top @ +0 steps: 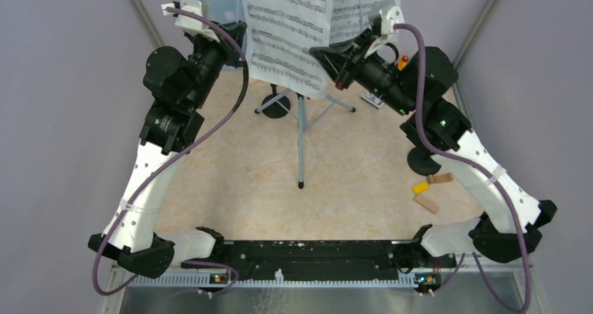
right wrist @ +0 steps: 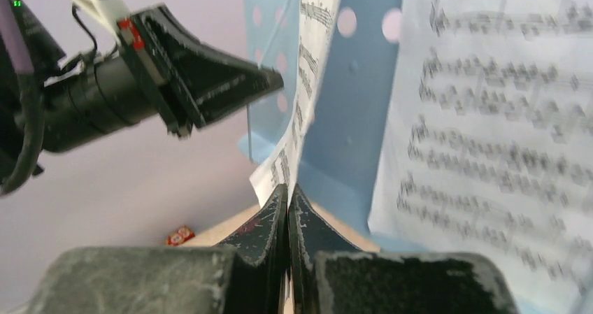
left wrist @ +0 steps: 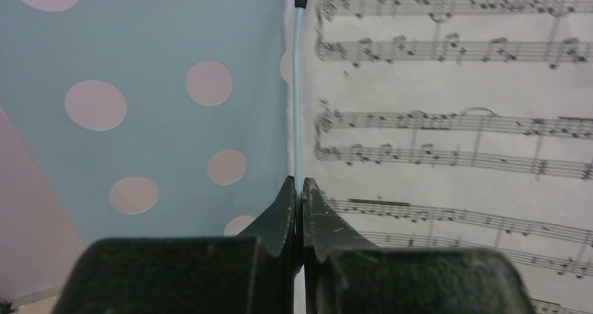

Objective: Pack up the instrument practice props

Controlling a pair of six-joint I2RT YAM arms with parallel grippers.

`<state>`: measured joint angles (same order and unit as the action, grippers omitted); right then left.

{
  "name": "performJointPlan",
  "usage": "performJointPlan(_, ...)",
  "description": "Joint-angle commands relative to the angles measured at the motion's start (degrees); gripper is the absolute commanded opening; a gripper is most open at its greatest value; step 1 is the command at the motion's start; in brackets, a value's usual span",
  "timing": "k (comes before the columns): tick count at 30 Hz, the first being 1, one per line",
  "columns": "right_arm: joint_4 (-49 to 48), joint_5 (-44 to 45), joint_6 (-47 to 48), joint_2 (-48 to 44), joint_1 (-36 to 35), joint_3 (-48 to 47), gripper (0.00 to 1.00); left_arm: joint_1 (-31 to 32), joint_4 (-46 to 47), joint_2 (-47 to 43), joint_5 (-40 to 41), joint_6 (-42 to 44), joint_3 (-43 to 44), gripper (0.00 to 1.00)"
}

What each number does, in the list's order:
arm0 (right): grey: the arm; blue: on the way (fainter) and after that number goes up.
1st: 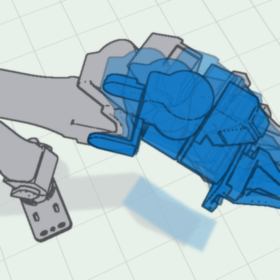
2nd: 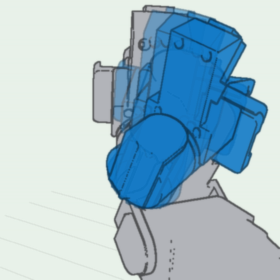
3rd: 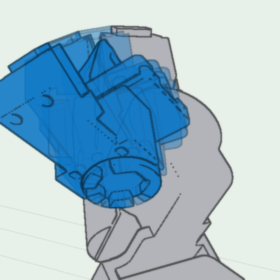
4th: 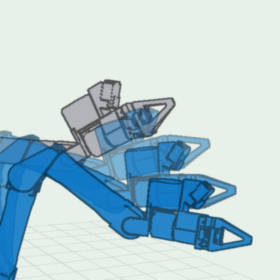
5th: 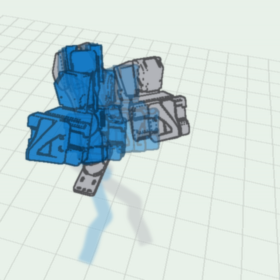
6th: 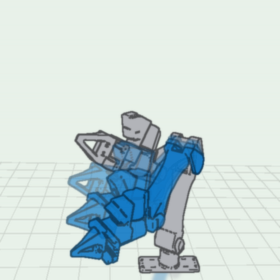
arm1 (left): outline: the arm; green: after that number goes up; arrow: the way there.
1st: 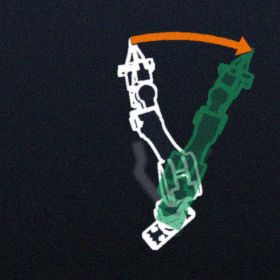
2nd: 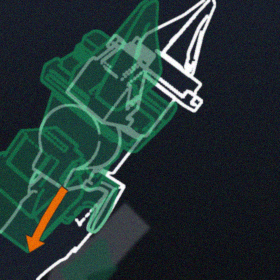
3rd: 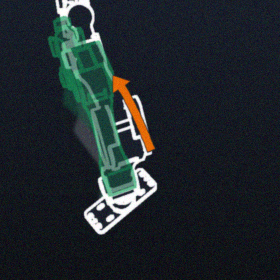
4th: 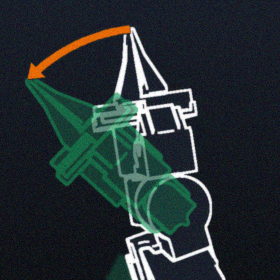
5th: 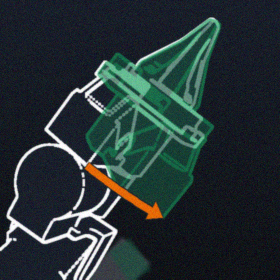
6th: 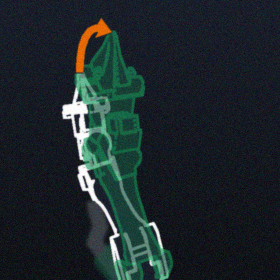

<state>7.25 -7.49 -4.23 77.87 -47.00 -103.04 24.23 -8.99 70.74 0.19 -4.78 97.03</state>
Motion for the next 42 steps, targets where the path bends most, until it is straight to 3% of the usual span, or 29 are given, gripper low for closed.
performJointPlan(1,-2.6,4.3,-2.1,-11.8,0.1,8.8,0.00,-0.1,1.3,-2.3,1.1,0.0,-0.3,0.00)
performJointPlan(7,-3.9,5.3,-11.2,-27.9,0.1,29.2,0.00,-0.1,1.1,-2.0,0.2,-0.5,-0.3,0.01)
performJointPlan(11,-4.0,3.3,-16.8,-34.3,0.1,39.8,0.00,-0.1,1.3,-1.7,-1.6,-0.9,-0.1,0.17)
performJointPlan(18,-9.5,-4.6,-21.8,-36.0,0.1,51.7,0.00,-0.1,0.7,-1.4,-3.8,-1.7,1.0,0.33)
performJointPlan(24,-15.7,-9.2,-24.0,-29.2,-0.1,54.8,0.00,-0.2,-0.8,-3.7,-2.4,-1.2,0.0,0.46)
performJointPlan(28,-22.3,-9.5,-25.2,-23.3,-2.5,56.8,0.00,-0.1,-3.1,-8.1,1.6,-0.2,-2.5,0.69)
performJointPlan(30,-25.8,-8.3,-25.3,-19.3,-4.5,57.0,0.00,-0.1,-5.0,-11.5,4.2,0.3,-5.1,0.90)
performJointPlan(32,-28.9,-6.5,-25.6,-14.7,-6.8,56.8,0.00,-0.1,-6.4,-15.8,7.6,0.1,-8.9,0.98)
performJointPlan(37,-37.7,-1.9,-27.7,0.5,-11.1,54.3,0.00,-0.2,-8.7,-30.3,13.8,-2.0,-21.2,0.99)
performJointPlan(42,-40.5,1.4,-33.0,18.5,-13.2,44.1,0.00,-0.1,-17.5,-38.3,16.3,-4.5,-28.1,0.99)
